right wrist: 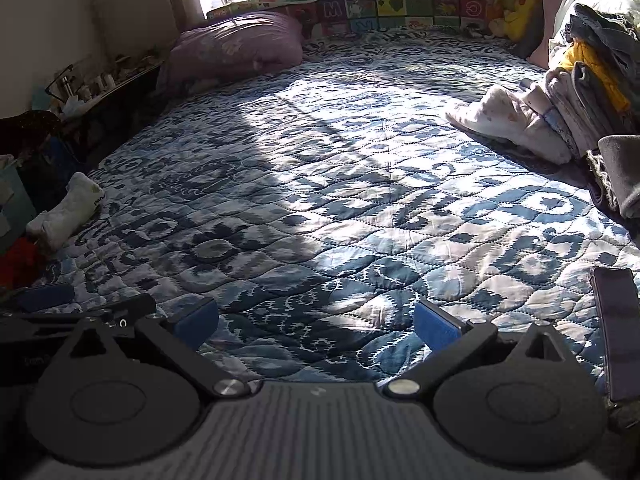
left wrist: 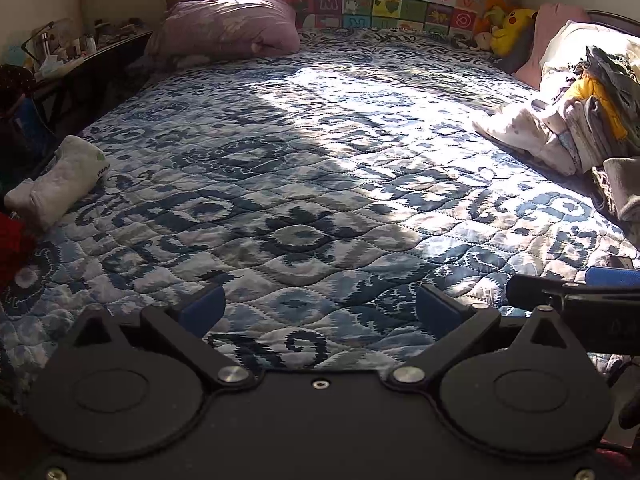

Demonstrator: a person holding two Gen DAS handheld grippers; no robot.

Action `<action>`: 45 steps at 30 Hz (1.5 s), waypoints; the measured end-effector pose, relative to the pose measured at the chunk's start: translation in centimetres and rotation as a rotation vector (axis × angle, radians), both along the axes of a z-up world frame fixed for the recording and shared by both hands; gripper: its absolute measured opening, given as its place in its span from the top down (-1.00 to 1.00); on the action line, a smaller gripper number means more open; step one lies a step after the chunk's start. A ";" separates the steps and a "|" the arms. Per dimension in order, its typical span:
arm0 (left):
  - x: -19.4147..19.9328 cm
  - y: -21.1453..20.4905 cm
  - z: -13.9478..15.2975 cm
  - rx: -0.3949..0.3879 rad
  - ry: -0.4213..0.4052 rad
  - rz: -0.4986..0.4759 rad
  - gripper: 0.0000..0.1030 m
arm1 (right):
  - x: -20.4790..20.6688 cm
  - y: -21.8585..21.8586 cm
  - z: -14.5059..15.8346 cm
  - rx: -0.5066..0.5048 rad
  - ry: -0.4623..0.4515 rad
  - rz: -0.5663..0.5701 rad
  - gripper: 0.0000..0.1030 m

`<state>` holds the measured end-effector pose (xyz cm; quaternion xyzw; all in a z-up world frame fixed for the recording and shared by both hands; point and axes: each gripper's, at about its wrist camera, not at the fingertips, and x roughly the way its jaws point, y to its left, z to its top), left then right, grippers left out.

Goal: Fold clothes

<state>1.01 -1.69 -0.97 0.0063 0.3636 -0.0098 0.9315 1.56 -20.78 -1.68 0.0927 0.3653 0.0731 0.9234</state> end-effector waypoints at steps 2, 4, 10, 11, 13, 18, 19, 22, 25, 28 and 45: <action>0.3 -0.7 -0.3 0.024 0.005 -0.031 -0.99 | 0.0 -0.5 -0.2 0.016 -0.012 -0.006 -0.99; 0.8 -1.4 -0.3 0.046 0.000 -0.068 -0.99 | 0.0 -1.2 -0.4 0.025 -0.030 -0.021 -0.99; 3.0 -4.9 0.8 0.096 -0.097 -0.183 -0.99 | 0.2 -5.2 -0.4 0.063 -0.103 -0.140 -0.99; 3.6 -5.9 0.8 0.118 -0.093 -0.231 -0.99 | 0.2 -6.1 -0.5 0.069 -0.116 -0.166 -0.99; 5.4 -8.2 0.4 0.163 -0.016 -0.313 -0.99 | 0.4 -8.0 -0.8 0.072 -0.130 -0.208 -0.99; 8.2 -13.9 -0.4 0.191 0.026 -0.455 -0.99 | 0.0 -13.3 -1.7 0.114 -0.172 -0.342 -0.99; 8.8 -15.2 -0.5 0.196 0.030 -0.483 -0.99 | -0.2 -14.5 -1.9 0.129 -0.192 -0.372 -0.99; 10.0 -19.1 -0.6 0.179 -0.008 -0.569 -0.99 | -0.8 -18.7 -2.3 0.151 -0.214 -0.465 -0.99; 10.9 -22.8 -0.4 0.143 -0.118 -0.626 -0.97 | -1.4 -23.0 -2.7 0.167 -0.224 -0.558 -0.99; 12.5 -27.1 -0.5 0.082 -0.156 -0.694 -0.97 | -2.0 -27.0 -3.4 0.177 -0.227 -0.642 -0.99; 17.6 -48.6 -4.2 0.124 -0.177 -0.935 -0.37 | -2.9 -39.2 -8.7 0.373 -0.188 -0.842 -0.99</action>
